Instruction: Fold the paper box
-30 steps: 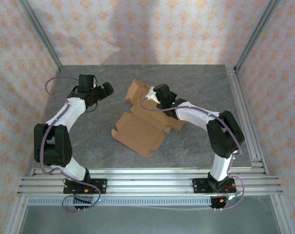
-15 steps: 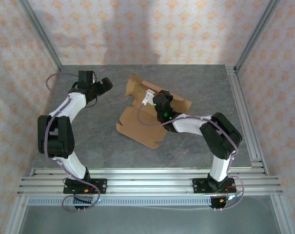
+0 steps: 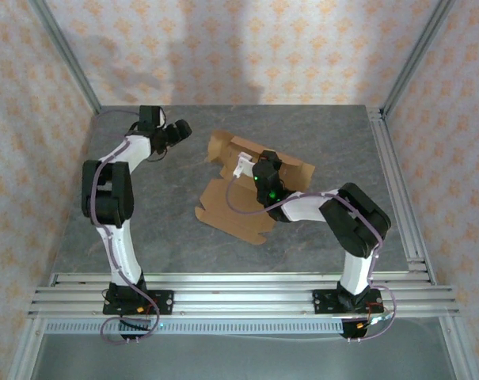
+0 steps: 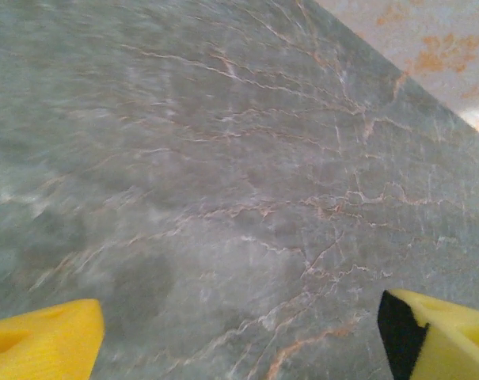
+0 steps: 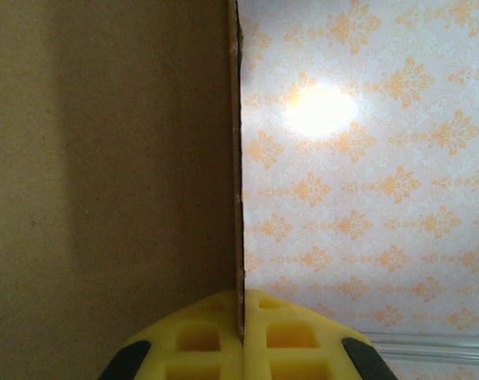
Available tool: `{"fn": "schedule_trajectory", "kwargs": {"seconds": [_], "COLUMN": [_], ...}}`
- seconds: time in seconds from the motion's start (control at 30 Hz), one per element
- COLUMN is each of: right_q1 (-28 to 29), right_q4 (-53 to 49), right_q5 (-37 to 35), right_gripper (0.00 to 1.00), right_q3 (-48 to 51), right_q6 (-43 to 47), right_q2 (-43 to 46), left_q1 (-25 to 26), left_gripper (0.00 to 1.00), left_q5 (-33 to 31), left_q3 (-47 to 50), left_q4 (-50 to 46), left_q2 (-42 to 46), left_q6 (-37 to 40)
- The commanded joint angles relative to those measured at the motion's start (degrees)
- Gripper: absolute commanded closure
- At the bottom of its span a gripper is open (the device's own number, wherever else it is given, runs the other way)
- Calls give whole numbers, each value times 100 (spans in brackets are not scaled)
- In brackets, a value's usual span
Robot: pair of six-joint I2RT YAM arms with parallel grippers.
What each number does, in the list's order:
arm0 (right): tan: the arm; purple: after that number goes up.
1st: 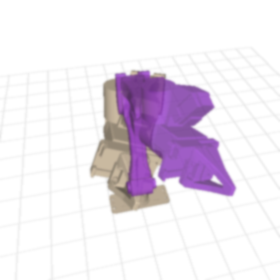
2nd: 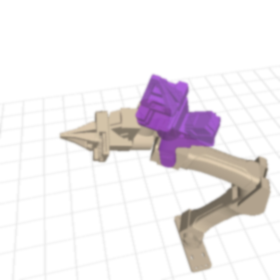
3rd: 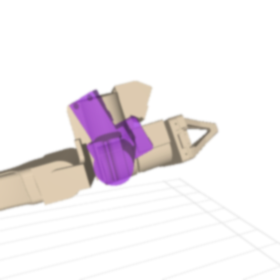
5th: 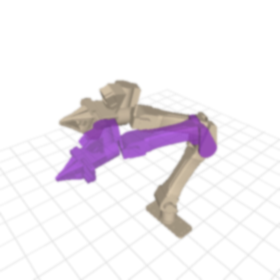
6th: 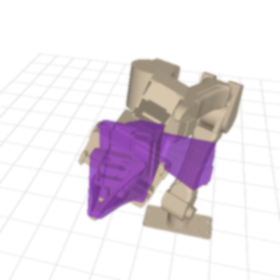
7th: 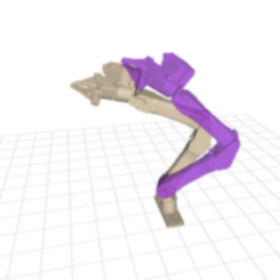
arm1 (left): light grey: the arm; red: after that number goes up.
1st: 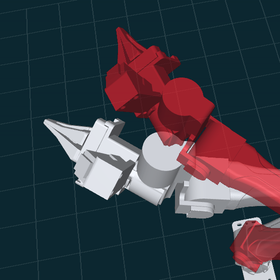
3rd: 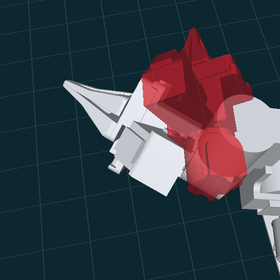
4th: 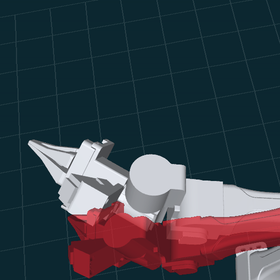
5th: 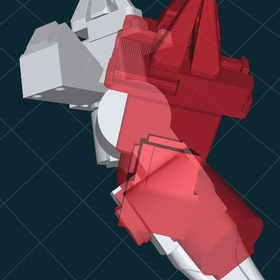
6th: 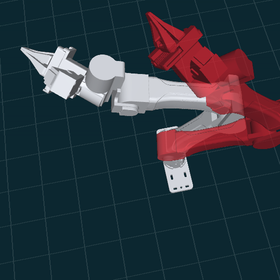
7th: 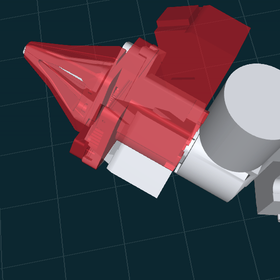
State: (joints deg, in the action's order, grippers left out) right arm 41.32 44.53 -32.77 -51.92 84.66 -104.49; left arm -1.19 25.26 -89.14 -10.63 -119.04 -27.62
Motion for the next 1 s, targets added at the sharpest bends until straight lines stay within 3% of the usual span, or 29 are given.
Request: {"fn": "schedule_trajectory", "kwargs": {"seconds": [0.0, 0.3, 0.63, 0.97], "right_q1": [25, 25, 21, 34], "right_q4": [-56, -54, -262, 695], "right_q5": [222, 84, 65, 94], "right_gripper": [100, 100, 100, 100], "right_q3": [6, 24, 33, 138], "right_q6": [-35, -116, -276, 543], "right_q2": [340, 315, 258, -159], "left_q1": [174, 589, 637, 664], "left_gripper": [11, 17, 17, 17], "left_q5": [689, 1446, 1882, 1922], "left_q3": [-798, -1764, -111, 766], "left_q4": [-453, -1564, -428, 404], "left_q2": [-386, -1021, -142, 320], "left_q6": [688, 2036, 2113, 2052]}}
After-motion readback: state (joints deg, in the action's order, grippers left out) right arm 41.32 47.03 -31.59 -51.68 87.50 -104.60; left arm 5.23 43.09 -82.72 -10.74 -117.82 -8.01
